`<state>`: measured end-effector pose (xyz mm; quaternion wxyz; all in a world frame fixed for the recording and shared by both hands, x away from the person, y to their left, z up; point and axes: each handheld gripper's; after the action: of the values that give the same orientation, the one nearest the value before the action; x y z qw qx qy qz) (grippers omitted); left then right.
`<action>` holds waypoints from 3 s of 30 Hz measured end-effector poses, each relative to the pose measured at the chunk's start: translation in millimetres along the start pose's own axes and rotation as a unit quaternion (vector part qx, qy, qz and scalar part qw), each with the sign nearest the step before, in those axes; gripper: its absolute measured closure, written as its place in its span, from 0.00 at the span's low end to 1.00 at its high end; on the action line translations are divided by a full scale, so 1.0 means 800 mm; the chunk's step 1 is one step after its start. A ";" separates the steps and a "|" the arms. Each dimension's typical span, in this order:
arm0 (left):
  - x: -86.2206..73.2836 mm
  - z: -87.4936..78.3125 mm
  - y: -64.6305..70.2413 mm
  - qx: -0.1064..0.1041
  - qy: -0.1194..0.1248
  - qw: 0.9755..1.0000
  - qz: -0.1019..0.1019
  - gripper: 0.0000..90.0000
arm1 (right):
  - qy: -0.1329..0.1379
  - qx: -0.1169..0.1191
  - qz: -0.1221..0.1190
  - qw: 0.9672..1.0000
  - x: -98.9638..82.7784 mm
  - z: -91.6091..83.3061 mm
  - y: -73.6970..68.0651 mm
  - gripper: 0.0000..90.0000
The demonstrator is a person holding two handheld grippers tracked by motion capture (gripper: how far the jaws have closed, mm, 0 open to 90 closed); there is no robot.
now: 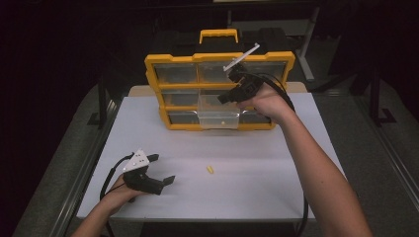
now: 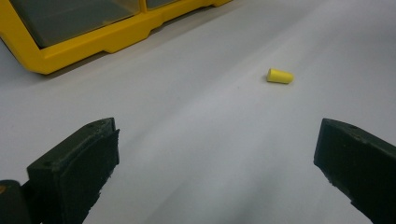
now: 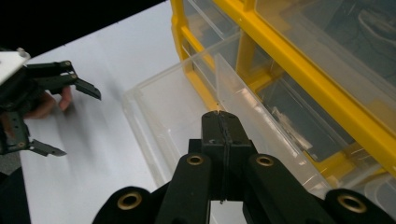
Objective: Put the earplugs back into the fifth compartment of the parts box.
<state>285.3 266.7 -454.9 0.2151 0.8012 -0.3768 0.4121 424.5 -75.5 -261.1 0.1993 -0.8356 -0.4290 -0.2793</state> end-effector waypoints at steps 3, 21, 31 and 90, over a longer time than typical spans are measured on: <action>0.000 0.000 0.000 0.000 0.000 1.000 0.000 0.00 | 0.007 0.005 0.002 1.000 -0.002 -0.008 -0.005 0.98; 0.000 0.000 0.001 0.000 0.000 1.000 0.001 0.00 | 0.016 0.038 -0.039 0.998 -0.026 -0.011 -0.047 0.97; 0.000 0.000 0.001 0.000 0.000 1.000 0.002 0.00 | 0.000 0.033 -0.048 0.998 -0.051 0.013 -0.060 0.83; 0.000 0.002 0.004 -0.004 -0.004 1.000 0.012 0.00 | -0.075 0.049 -0.015 0.996 -0.148 0.173 -0.091 0.65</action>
<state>284.0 263.6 -455.9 0.2123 0.7972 -0.3889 0.4101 348.9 -28.2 -435.6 0.2032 -0.8369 -0.4682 -0.1979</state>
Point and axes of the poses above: each handheld gripper's, and its own axes: z roughly forward along the jaws, x roughly out of its top, y roughly to its right, and after that the axes turned 4 degrees about -y, right-handed
